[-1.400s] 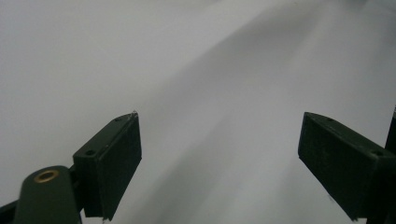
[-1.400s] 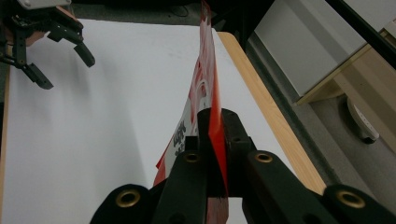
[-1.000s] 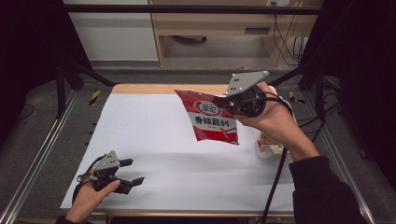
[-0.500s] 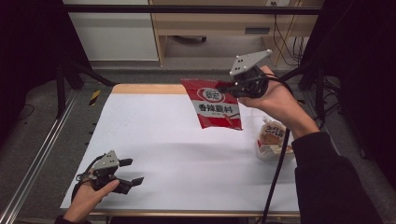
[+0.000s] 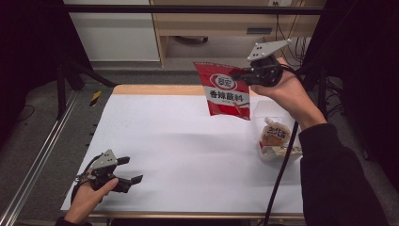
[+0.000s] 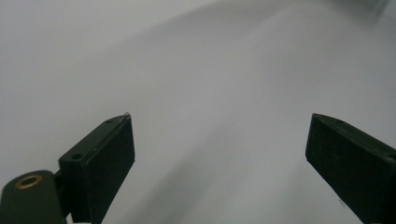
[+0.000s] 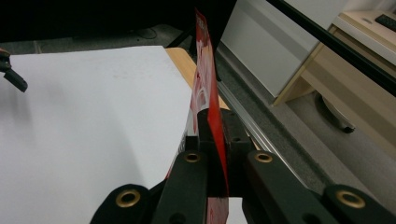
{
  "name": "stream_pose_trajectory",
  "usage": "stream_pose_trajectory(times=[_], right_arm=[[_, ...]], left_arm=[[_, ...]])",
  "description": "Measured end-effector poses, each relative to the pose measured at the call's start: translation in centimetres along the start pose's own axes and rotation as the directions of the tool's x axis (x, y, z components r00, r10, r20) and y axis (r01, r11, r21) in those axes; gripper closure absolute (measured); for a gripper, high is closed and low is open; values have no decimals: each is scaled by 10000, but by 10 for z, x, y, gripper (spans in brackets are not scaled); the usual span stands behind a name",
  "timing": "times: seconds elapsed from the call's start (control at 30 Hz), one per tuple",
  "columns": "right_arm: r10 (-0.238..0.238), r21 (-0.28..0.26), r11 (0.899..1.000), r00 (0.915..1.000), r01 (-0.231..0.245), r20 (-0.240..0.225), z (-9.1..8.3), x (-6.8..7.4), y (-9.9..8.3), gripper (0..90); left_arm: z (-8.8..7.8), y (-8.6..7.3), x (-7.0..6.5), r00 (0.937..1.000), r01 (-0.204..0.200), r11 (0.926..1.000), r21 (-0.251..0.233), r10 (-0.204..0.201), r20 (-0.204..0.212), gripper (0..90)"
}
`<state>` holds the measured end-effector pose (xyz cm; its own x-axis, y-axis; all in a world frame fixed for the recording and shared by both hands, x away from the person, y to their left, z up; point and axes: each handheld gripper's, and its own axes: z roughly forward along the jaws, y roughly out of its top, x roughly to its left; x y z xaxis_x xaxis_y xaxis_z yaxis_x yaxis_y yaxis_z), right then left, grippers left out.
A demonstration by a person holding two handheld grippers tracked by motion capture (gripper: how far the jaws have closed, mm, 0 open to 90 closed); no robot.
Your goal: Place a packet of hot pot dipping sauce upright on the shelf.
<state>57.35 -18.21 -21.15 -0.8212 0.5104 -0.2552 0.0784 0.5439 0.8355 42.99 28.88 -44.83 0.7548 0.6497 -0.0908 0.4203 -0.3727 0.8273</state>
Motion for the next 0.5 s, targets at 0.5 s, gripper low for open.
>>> stream_pose_trajectory(times=[0.5], right_arm=[[443,-70,9990,9978,-440,493,-21,-19,-19,896]], left_arm=[[3,-1,-2,9997,-253,9992,321,255,-67,77]])
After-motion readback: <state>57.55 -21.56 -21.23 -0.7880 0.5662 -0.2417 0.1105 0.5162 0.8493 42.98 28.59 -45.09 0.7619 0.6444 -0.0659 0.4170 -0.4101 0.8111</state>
